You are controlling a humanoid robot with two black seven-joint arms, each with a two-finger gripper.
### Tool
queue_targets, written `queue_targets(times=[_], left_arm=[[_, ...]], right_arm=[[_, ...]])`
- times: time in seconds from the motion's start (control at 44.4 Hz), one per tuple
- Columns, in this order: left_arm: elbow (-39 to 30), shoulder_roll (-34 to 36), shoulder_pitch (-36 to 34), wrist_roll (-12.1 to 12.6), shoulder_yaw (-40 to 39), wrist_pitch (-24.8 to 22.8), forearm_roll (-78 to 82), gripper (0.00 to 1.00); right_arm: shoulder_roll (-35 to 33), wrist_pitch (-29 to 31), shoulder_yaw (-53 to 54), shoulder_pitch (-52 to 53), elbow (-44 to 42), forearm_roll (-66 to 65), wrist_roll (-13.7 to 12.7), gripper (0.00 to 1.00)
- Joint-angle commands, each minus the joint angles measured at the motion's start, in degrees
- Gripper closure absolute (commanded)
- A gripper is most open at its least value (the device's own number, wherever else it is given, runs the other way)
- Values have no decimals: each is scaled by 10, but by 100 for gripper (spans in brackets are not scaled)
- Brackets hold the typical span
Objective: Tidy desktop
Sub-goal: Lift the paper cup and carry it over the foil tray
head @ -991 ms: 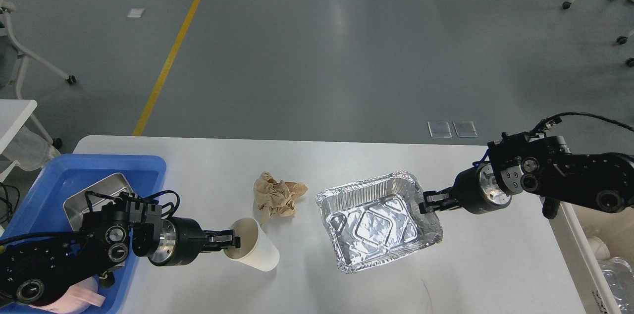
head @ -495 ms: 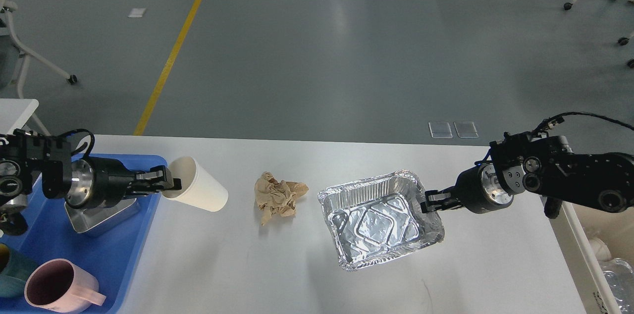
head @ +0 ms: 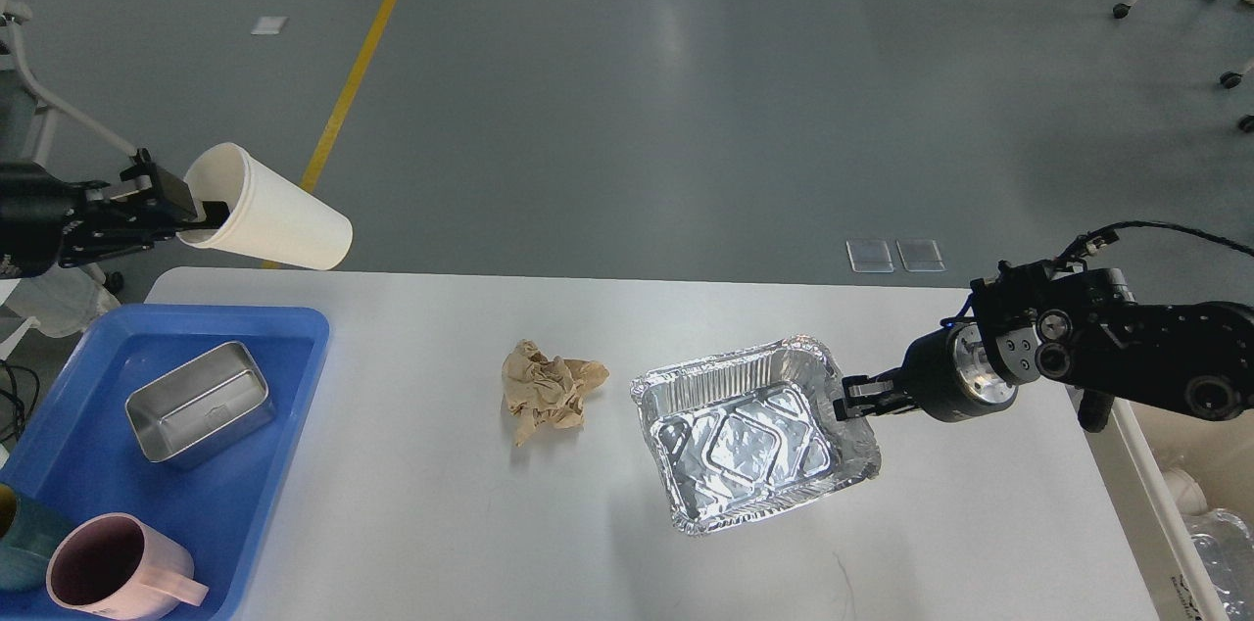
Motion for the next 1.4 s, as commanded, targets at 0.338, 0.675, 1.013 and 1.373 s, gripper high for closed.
queue_targets(times=[0.338, 0.675, 1.013, 1.373], left_arm=[[74, -135, -73, 8, 27, 4, -2, 98], [229, -376, -230, 9, 183, 28, 41, 97], [261, -500, -366, 12, 369, -23, 53, 96], [313, -608, -441, 12, 433, -34, 53, 96]], right_arm=[[3, -1, 0, 0, -1, 0, 0, 100], [1, -1, -1, -3, -1, 1, 0, 100], [2, -1, 0, -5, -8, 0, 0, 100], [9, -1, 1, -6, -13, 1, 1, 100]])
